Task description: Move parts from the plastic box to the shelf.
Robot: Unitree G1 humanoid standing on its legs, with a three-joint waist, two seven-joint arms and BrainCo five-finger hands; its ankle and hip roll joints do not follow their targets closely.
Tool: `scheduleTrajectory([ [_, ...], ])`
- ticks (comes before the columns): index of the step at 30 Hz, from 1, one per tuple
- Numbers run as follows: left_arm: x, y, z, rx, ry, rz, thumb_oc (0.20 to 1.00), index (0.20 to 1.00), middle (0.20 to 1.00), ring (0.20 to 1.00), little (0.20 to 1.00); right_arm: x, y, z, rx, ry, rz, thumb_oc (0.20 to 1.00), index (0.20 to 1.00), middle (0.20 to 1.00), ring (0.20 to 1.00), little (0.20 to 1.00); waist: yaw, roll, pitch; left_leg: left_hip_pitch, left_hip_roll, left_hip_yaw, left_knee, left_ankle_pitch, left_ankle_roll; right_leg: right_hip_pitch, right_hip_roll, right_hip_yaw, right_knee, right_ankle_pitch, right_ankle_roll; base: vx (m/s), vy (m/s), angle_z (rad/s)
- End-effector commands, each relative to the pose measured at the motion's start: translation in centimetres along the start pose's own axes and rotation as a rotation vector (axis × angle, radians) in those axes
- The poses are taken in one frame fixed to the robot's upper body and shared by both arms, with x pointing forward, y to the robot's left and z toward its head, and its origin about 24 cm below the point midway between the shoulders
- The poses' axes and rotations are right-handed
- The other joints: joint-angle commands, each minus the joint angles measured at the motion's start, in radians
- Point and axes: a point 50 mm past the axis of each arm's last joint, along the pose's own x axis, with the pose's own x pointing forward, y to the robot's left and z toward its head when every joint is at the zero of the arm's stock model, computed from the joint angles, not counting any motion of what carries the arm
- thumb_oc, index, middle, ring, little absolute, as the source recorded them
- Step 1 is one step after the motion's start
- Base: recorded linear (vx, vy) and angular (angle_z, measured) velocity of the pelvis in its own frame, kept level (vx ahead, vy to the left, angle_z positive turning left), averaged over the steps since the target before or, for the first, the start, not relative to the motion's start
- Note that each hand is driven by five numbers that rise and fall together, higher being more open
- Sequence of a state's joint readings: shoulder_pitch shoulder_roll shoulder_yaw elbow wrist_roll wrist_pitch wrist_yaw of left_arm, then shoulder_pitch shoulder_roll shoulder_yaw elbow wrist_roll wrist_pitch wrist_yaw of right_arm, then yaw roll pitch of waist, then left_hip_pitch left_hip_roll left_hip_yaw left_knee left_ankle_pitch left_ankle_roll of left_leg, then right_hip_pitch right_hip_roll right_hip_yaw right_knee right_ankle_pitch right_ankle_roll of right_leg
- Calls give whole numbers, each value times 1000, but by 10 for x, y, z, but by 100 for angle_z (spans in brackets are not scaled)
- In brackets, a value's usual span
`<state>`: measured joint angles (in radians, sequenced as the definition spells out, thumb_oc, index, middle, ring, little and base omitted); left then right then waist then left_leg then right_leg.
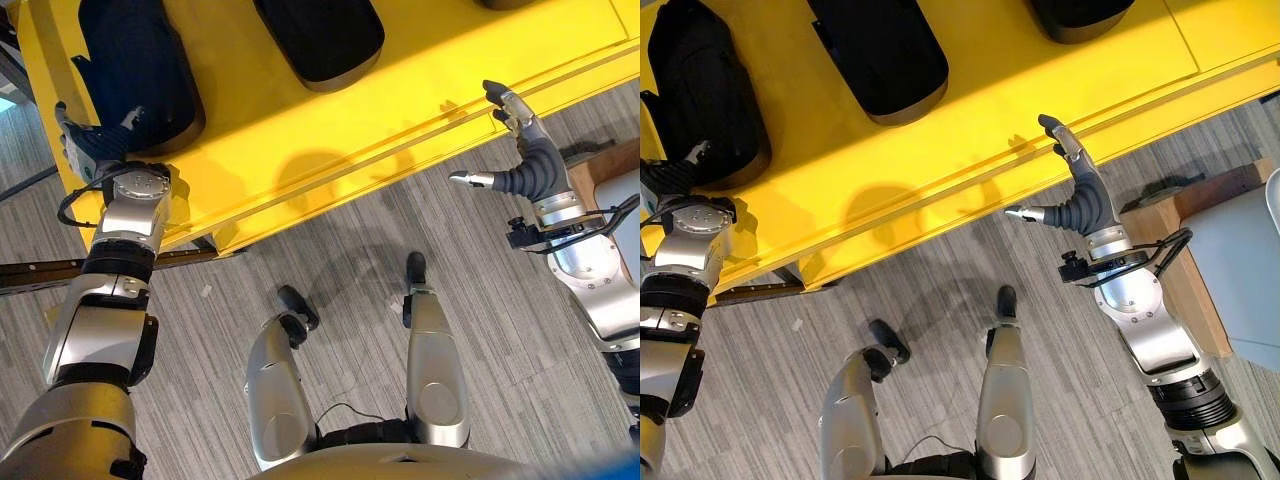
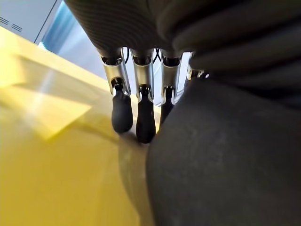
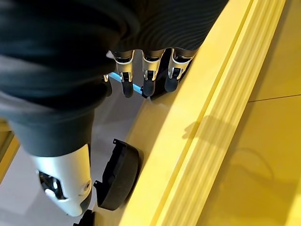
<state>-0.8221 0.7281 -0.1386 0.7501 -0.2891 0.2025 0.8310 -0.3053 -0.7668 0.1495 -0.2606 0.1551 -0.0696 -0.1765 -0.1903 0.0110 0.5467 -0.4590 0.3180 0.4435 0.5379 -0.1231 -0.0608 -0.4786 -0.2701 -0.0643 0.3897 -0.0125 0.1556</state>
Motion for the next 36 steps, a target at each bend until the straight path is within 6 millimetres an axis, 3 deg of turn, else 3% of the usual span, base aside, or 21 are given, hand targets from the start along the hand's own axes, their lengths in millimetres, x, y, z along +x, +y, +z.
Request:
scheduleTrajectory([
  [1, 18, 36, 11, -100, -67, 179, 1000, 1000, 1000, 1000, 1000, 0, -9, 24, 22, -136, -50, 1000, 1000, 1000, 1000, 1000, 24, -25, -27, 79, -94, -27, -127, 41, 12, -9, 66, -57, 125, -97, -32, -97, -68, -4],
  [5, 12, 41, 12, -273, -66, 267, 1000, 1000, 1000, 1000, 1000, -4, -4, 21, 37, -127, -57, 1000, 1000, 1000, 1000, 1000, 34, -25, -27, 118, -101, -40, -146, 47, 11, 35, 66, -60, 111, -99, -33, -29, -96, 1],
  [11, -4, 45, 11, -388, -169, 280, 1000, 1000, 1000, 1000, 1000, -13, 1, 16, 65, -104, -46, 1000, 1000, 1000, 1000, 1000, 52, -22, -43, 171, -107, -59, -178, 57, 4, 99, 60, -76, 88, -109, -35, 25, -83, -1],
  [13, -9, 48, 20, -420, -238, 273, 1000, 1000, 1000, 1000, 1000, -14, 3, 13, 60, -87, -23, 1000, 1000, 1000, 1000, 1000, 57, -15, -62, 190, -112, -71, -204, 67, -1, 121, 59, -83, 76, -114, -39, 52, -51, 9],
  [18, -8, 55, 66, -519, -417, 224, 1000, 1000, 1000, 1000, 1000, -12, 6, 11, 66, -85, -6, 1000, 1000, 1000, 1000, 1000, 47, 4, -98, 221, -118, -82, -248, 87, -7, 150, 66, -86, 52, -117, -45, 17, -24, 5],
  [21, -14, 47, 68, -562, -431, 104, 1000, 1000, 1000, 1000, 1000, -15, 9, 10, 83, -88, -6, 1000, 1000, 1000, 1000, 1000, 46, 6, -114, 242, -120, -81, -263, 88, -6, 172, 65, -89, 33, -115, -42, 45, -86, -1],
  [22, -32, 34, 59, -608, -434, -70, 1000, 1000, 1000, 1000, 1000, -24, 13, 8, 112, -83, -16, 1000, 1000, 1000, 1000, 1000, 48, 5, -133, 274, -121, -79, -288, 92, -6, 205, 61, -96, -1, -109, -37, 76, -138, -6],
  [23, -39, 32, 54, -622, -433, -121, 1000, 1000, 1000, 1000, 1000, -28, 14, 6, 127, -74, -22, 1000, 1000, 1000, 1000, 1000, 50, 5, -140, 284, -121, -80, -297, 94, -6, 217, 60, -99, -12, -107, -35, 107, -169, -10],
  [24, -61, 24, 41, -671, -421, -265, 1000, 1000, 1000, 1000, 1000, -35, 17, 0, 187, -32, -31, 1000, 1000, 1000, 1000, 1000, 56, 6, -158, 309, -122, -89, -316, 99, -9, 248, 61, -103, -45, -100, -33, 78, -116, -9],
  [28, -115, 14, 15, -790, -356, -589, 1000, 1000, 1000, 1000, 1000, -50, 26, -14, 303, 61, -71, 1000, 1000, 1000, 1000, 1000, 80, 11, -198, 359, -119, -115, -374, 120, -17, 321, 66, -119, -120, -81, -26, 85, -124, -2],
  [30, -159, 12, -15, -901, -237, -884, 1000, 1000, 1000, 1000, 1000, -69, 30, -28, 386, 156, -104, 1000, 1000, 1000, 1000, 1000, 111, 13, -247, 404, -112, -141, -451, 159, -31, 384, 75, -133, -207, -46, -19, 105, -186, 15],
  [31, -159, 13, -15, -901, -235, -886, 1000, 1000, 1000, 1000, 1000, -69, 30, -28, 387, 158, -103, 1000, 1000, 1000, 1000, 1000, 111, 14, -250, 405, -111, -141, -455, 161, -31, 386, 76, -134, -212, -43, -19, 106, -183, 26],
  [33, -185, 16, -36, -986, -146, -1087, 1000, 1000, 1000, 1000, 1000, -83, 33, -37, 414, 195, -119, 1000, 1000, 1000, 1000, 1000, 138, 13, -291, 432, -96, -153, -507, 191, -48, 429, 79, -157, -269, -18, -20, 92, -131, 28],
  [36, -203, 17, -54, -1038, -41, -1240, 1000, 1000, 1000, 1000, 1000, -90, 34, -42, 421, 209, -130, 1000, 1000, 1000, 1000, 1000, 161, 12, -316, 456, -72, -154, -554, 222, -66, 471, 79, -187, -314, -2, -21, 29, -94, 14],
])
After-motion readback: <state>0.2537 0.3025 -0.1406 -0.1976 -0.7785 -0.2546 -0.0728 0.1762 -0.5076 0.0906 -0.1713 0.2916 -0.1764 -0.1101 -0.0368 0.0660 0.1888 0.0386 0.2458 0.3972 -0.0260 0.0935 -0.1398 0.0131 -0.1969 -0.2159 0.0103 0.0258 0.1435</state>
